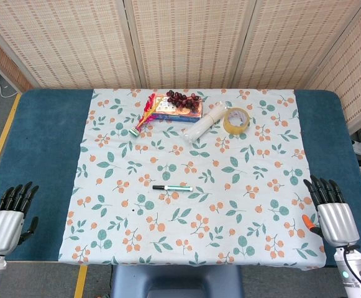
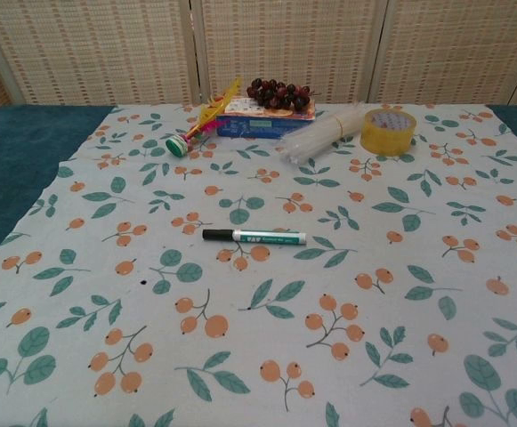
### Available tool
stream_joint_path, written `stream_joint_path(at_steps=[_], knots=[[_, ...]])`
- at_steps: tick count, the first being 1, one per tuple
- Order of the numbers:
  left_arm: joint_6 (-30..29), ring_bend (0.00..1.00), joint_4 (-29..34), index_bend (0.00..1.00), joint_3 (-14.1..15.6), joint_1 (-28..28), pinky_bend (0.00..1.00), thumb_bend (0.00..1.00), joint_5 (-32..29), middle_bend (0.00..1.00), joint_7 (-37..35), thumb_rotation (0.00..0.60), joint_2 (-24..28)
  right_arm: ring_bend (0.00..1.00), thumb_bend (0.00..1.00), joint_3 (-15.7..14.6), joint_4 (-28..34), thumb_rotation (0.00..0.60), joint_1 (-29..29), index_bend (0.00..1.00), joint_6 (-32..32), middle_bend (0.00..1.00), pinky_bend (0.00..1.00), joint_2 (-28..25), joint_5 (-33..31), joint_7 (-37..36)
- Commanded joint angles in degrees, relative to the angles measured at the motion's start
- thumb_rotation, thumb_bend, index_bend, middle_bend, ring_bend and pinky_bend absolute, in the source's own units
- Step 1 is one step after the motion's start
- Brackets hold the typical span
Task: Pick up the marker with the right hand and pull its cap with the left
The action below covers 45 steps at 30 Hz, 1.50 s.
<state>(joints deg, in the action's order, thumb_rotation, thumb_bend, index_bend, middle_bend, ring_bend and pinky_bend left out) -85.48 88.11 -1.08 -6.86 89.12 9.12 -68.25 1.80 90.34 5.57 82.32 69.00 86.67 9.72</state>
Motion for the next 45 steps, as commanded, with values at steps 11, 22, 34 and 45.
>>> stream_joint_path(at_steps=[11,22,34,45], knots=[[0.5,0.0,-0.1,0.0,0.1,-0.7,0.08,0.47,0.9,0.0,-2.1,0.6,0.1,0.0,0.18,1.1,3.4,0.6,4.5,0.0,-4.4,0.0,0.0,3.1,2.1,2.9],[0.7,0.0,0.3,0.0,0.6,-0.5,0.08,0.47,0.9,0.0,-4.5,0.6,1.5,0.0,0.18,7.9,-2.0,0.6,19.3,0.24,-21.7,0.22,0.0,21.2,-6.3,12.0],[1.4,0.0,0.0,0.0,0.7,-0.6,0.08,0.47,0.6,0.0,-6.5,0.6,2.3,0.0,0.21,14.0,-11.8,0.6,30.0,0.31,-28.2,0.25,0.0,34.5,-17.4,20.0],[2.2,0.0,0.2,0.0,0.5,-0.8,0.08,0.47,-0.2,0.0,-6.2,0.6,2.3,0.0,0.23,16.3,-22.5,0.6,37.4,0.4,-33.0,0.31,0.0,43.1,-24.1,21.6]])
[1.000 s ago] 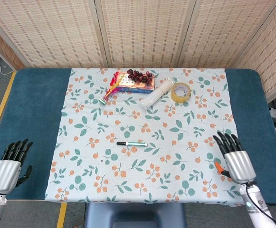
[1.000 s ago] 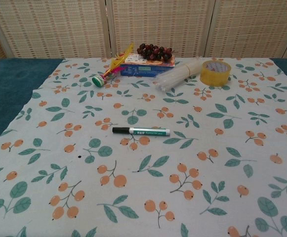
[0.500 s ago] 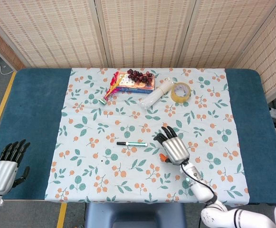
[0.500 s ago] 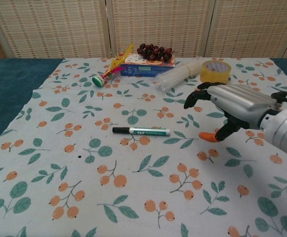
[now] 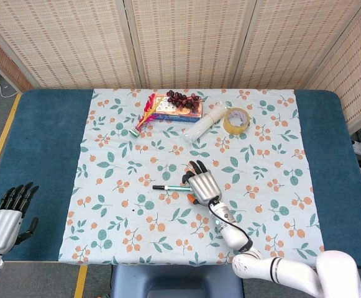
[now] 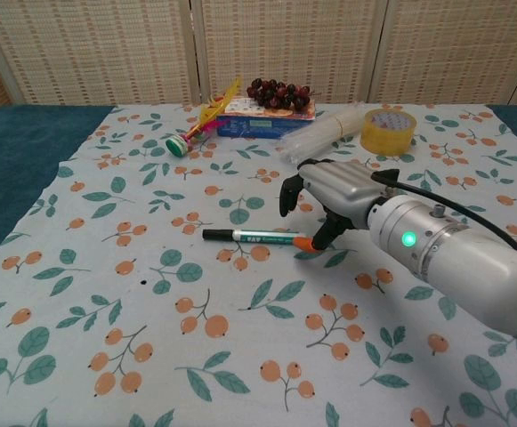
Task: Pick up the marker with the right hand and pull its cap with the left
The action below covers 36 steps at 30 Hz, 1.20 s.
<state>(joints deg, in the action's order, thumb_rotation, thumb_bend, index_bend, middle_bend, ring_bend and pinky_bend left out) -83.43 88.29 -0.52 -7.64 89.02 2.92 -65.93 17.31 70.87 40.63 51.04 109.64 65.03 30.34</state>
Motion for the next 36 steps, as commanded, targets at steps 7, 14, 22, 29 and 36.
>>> stream_joint_path(at_steps=[7,14,22,29,36], knots=[[0.5,0.0,-0.2,0.0,-0.1,-0.2,0.08,0.48,-0.4,0.0,-0.6,0.6,0.1,0.0,0.26,1.1,-7.1,0.6,5.7,0.41,-2.3,0.31,0.0,5.4,-4.4,1.7],[0.3,0.0,-0.1,0.0,-0.3,-0.2,0.08,0.48,-0.6,0.0,-1.7,0.6,0.6,0.02,0.27,0.4,-8.1,0.6,7.3,0.44,-1.3,0.32,0.0,6.4,-5.1,3.5],[0.2,0.0,-0.2,0.0,-0.1,-0.1,0.08,0.48,-0.2,0.0,-2.2,0.6,0.8,0.04,0.28,-0.2,-7.8,0.6,8.2,0.48,0.2,0.33,0.02,6.7,-7.5,7.8],[0.2,0.0,0.2,0.0,-0.1,-0.1,0.08,0.48,-0.2,0.0,-2.1,0.6,0.9,0.06,0.28,-0.6,-7.0,0.6,8.5,0.49,0.9,0.35,0.04,6.5,-9.5,9.5],[0.4,0.0,0.1,0.0,-0.1,-0.1,0.08,0.48,-0.5,0.0,-2.4,0.6,1.0,0.19,0.3,-1.5,-6.5,0.6,8.6,0.64,1.8,0.49,0.11,6.5,-9.1,9.0]])
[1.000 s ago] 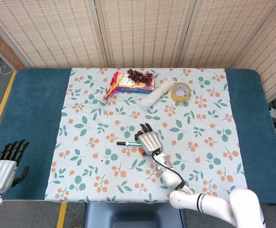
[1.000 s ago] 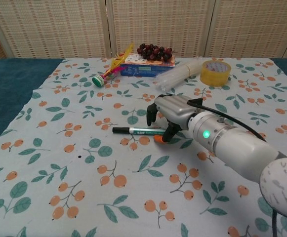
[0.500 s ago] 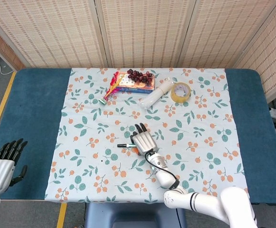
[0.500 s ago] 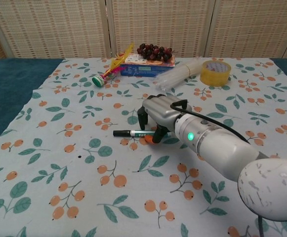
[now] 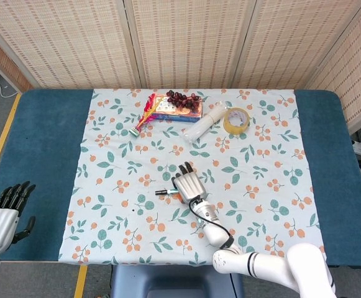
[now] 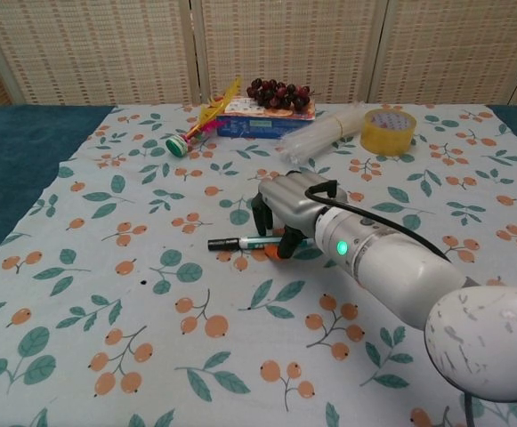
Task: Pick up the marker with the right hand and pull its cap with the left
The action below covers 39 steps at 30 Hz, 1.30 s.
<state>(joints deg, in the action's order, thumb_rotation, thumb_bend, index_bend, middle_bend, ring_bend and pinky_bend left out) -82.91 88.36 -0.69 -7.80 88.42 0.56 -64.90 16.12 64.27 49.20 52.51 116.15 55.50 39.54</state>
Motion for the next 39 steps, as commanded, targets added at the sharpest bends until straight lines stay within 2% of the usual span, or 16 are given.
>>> stream_joint_path(at_steps=[1,5,15,18,22,25,29,33,34,37,39], knots=[[-0.2,0.0,0.1,0.0,0.1,0.1,0.08,0.48,0.2,0.0,0.1,0.6,0.0,0.21,0.3,-0.6,0.1,0.6,0.0,0.66,0.7,0.51,0.12,0.0,0.9,-0.3],[-0.2,0.0,0.3,0.0,0.1,0.1,0.08,0.48,0.1,0.0,0.0,0.6,0.1,0.29,0.32,-1.2,0.3,0.6,0.0,0.74,0.9,0.6,0.14,0.0,1.2,-0.4],[-0.8,0.0,0.2,0.0,0.0,0.4,0.08,0.48,0.3,0.0,-0.7,0.6,0.4,0.4,0.35,-2.5,1.0,0.6,-0.6,0.84,2.5,0.71,0.19,-0.8,4.1,-3.0],[-0.9,0.0,0.2,0.0,0.3,0.5,0.08,0.48,0.6,0.0,-0.8,0.6,0.6,0.47,0.39,-4.6,2.9,0.6,-2.5,0.91,3.9,0.78,0.21,-2.4,8.0,-7.9],[-1.4,0.0,-0.2,0.0,0.4,0.6,0.09,0.48,1.3,0.0,-1.2,0.6,0.4,0.51,0.4,-7.5,5.6,0.6,-4.9,0.92,5.8,0.8,0.21,-5.6,13.6,-14.5],[-2.7,0.0,-1.1,0.0,0.2,0.4,0.12,0.49,2.8,0.0,-2.6,0.6,-0.4,0.52,0.4,-7.6,6.7,0.6,-5.6,0.92,6.6,0.8,0.21,-7.1,15.6,-17.9],[-3.9,0.04,-1.1,0.0,0.4,-1.0,0.26,0.5,6.7,0.01,-9.0,0.6,-1.1,0.52,0.4,-6.2,8.2,0.6,-6.9,0.92,8.3,0.81,0.21,-8.6,17.2,-25.3],[-3.5,0.25,4.2,0.07,-1.8,-3.3,0.48,0.49,6.4,0.18,-15.4,0.6,0.5,0.52,0.4,-5.2,7.0,0.6,-8.6,0.92,12.0,0.81,0.21,-8.4,20.5,-35.2],[-3.5,0.32,6.2,0.12,-3.2,-3.8,0.54,0.5,4.9,0.26,-15.4,0.6,0.5,0.52,0.4,-5.2,5.2,0.6,-9.3,0.92,14.2,0.81,0.21,-7.6,22.1,-38.6],[-1.7,0.44,11.8,0.23,-5.6,-5.1,0.63,0.49,1.1,0.44,-13.0,0.6,0.9,0.52,0.41,-5.3,0.4,0.6,-10.4,0.92,17.4,0.81,0.21,-5.3,24.5,-46.3],[-0.5,0.47,15.5,0.26,-6.4,-5.8,0.65,0.49,-0.5,0.49,-10.7,0.6,1.4,0.52,0.41,-5.1,-1.9,0.6,-10.5,0.92,17.7,0.81,0.21,-4.3,24.9,-49.4]])
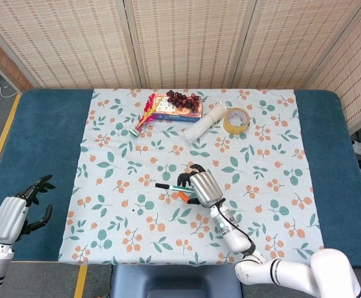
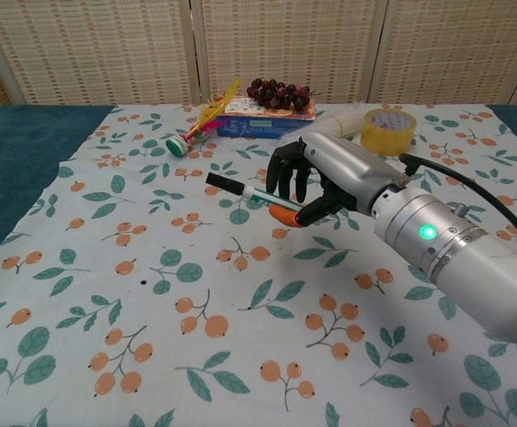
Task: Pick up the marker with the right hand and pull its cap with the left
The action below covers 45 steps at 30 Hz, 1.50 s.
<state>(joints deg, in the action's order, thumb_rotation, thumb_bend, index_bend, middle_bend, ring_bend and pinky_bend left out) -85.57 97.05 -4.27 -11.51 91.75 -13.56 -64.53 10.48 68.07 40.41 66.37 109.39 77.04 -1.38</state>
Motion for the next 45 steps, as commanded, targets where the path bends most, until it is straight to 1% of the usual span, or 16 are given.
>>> stream_joint_path(at_steps=[1,3,5,7,9,13,16,19,24,27,31,36,38,41,45], knots=[[3.1,0.48,9.1,0.27,-3.2,-2.7,0.66,0.49,-4.5,0.51,5.2,0.6,1.5,0.52,0.41,0.5,-6.6,0.6,-1.5,0.92,3.3,0.81,0.21,2.8,3.5,-10.0],[4.9,0.49,11.5,0.28,-4.1,-3.9,0.67,0.49,-6.2,0.52,7.8,0.6,2.0,0.52,0.41,0.7,-7.4,0.6,-1.2,0.92,3.1,0.81,0.21,3.1,4.0,-11.7],[7.5,0.49,13.7,0.28,-5.6,-5.7,0.67,0.49,-9.3,0.52,11.3,0.6,2.2,0.53,0.41,1.0,-7.6,0.6,-1.0,0.92,3.5,0.81,0.21,3.4,4.8,-14.1],[10.5,0.49,15.4,0.28,-7.2,-7.8,0.68,0.48,-13.4,0.53,13.8,0.6,2.0,0.53,0.41,1.7,-7.6,0.6,-0.9,0.92,4.1,0.81,0.21,3.9,5.0,-16.1],[13.3,0.51,16.9,0.28,-8.3,-9.6,0.69,0.48,-17.3,0.55,14.7,0.6,2.0,0.53,0.41,2.7,-7.6,0.6,-0.6,0.92,4.5,0.81,0.21,4.7,4.8,-17.2],[18.5,0.6,19.4,0.28,-10.8,-13.6,0.76,0.46,-25.8,0.7,17.0,0.6,1.3,0.53,0.41,5.2,-6.8,0.6,0.3,0.92,4.2,0.81,0.21,6.7,3.2,-17.6],[20.2,0.66,20.5,0.31,-12.1,-15.7,0.8,0.46,-30.2,0.77,18.2,0.6,0.5,0.53,0.41,6.2,-6.3,0.6,1.2,0.92,4.0,0.81,0.21,8.1,2.9,-17.4],[20.7,0.71,21.7,0.34,-12.9,-17.3,0.83,0.45,-33.3,0.83,19.6,0.6,-0.3,0.53,0.41,7.0,-5.6,0.6,1.8,0.92,4.3,0.81,0.21,9.0,3.1,-17.9],[22.6,0.76,23.1,0.34,-14.3,-20.3,0.87,0.43,-40.4,0.89,20.9,0.6,-0.7,0.53,0.41,9.2,-4.7,0.6,2.8,0.92,4.8,0.81,0.21,10.9,2.1,-16.3],[22.9,0.78,23.6,0.36,-14.6,-21.7,0.88,0.42,-42.9,0.9,21.9,0.6,-1.1,0.53,0.41,10.2,-3.7,0.6,2.8,0.92,4.5,0.81,0.21,11.7,0.5,-13.8],[22.2,0.78,23.7,0.37,-14.3,-23.0,0.88,0.4,-44.2,0.91,22.9,0.6,-2.8,0.53,0.41,11.5,-2.3,0.6,3.2,0.92,3.8,0.81,0.21,12.3,-1.4,-11.4],[21.1,0.79,22.2,0.36,-14.4,-24.7,0.88,0.4,-45.7,0.91,24.3,0.6,-5.1,0.53,0.41,11.5,-0.7,0.6,3.3,0.92,3.3,0.81,0.21,12.8,-1.9,-10.1],[21.3,0.79,21.7,0.35,-14.6,-25.5,0.88,0.4,-46.8,0.91,24.5,0.6,-5.6,0.53,0.41,11.5,-0.3,0.6,3.4,0.92,2.9,0.81,0.21,13.0,-2.1,-9.8],[21.1,0.79,21.0,0.32,-14.6,-26.3,0.88,0.4,-47.5,0.91,25.1,0.6,-6.1,0.53,0.41,11.9,0.1,0.6,3.7,0.92,2.7,0.81,0.21,13.4,-2.4,-9.3],[21.7,0.79,21.3,0.32,-14.4,-26.6,0.88,0.4,-47.6,0.91,24.6,0.6,-5.7,0.53,0.41,12.8,0.1,0.6,4.2,0.92,1.9,0.81,0.21,14.0,-3.3,-8.5]])
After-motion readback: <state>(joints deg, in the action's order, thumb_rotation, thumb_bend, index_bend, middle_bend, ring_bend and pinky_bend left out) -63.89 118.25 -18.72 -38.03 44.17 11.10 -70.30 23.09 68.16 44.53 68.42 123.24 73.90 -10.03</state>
